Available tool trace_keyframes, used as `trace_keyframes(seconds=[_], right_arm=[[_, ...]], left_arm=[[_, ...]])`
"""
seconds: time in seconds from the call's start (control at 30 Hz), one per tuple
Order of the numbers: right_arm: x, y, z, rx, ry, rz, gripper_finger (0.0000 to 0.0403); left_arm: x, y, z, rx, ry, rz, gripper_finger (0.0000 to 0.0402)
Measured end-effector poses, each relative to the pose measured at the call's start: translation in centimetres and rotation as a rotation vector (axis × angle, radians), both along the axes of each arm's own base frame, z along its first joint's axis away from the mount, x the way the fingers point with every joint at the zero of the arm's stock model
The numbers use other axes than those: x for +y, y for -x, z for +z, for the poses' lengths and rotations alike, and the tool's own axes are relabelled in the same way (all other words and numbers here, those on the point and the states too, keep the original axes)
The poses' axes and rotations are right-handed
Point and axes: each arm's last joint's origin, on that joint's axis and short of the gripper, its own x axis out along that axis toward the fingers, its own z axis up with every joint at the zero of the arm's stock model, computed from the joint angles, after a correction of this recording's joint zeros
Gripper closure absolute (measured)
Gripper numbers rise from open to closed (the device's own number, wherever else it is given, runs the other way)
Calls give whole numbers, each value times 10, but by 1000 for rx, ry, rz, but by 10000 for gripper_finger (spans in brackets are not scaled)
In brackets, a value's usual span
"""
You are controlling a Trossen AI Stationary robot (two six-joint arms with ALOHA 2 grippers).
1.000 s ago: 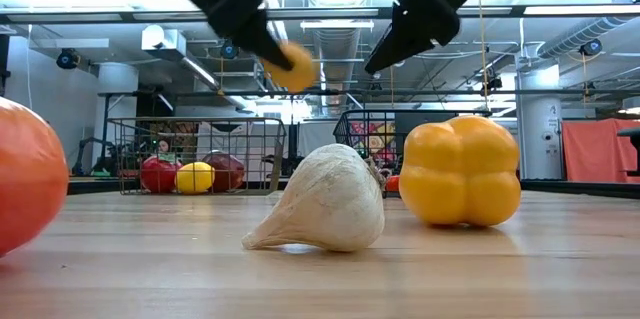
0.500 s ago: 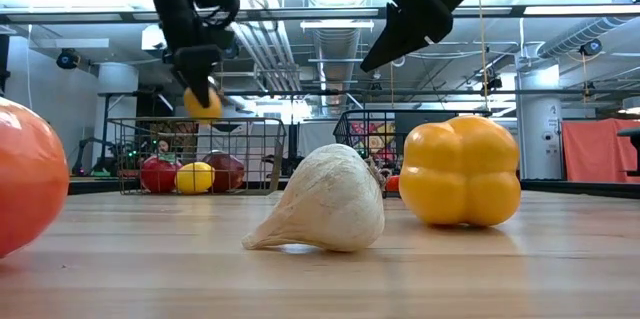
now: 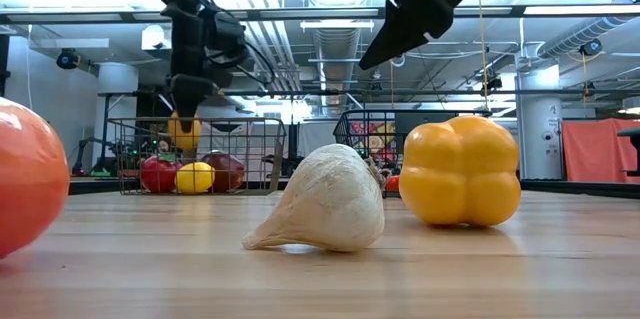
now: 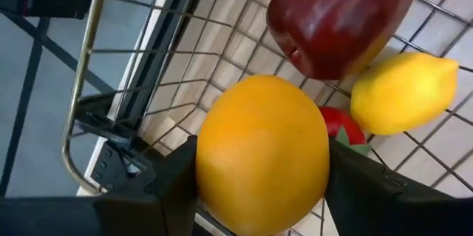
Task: Sort produce into baskets
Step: Put the lemon into the gold wire basket
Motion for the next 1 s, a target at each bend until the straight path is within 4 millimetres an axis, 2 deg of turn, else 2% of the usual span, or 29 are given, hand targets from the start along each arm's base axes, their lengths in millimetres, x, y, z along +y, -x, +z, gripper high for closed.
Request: trace_keyframes(seconds=[0.17, 0.37, 1.0], right_arm=[[0, 0, 0, -1, -4, -2, 86], [0, 0, -1, -3, -10, -7, 88], [0, 0, -1, -8, -18, -13, 85]], left_arm=[[7, -4, -6, 37, -42, -13, 183], [14, -4, -13, 78, -52, -7, 144], [30, 10, -14, 53, -61, 61, 142]])
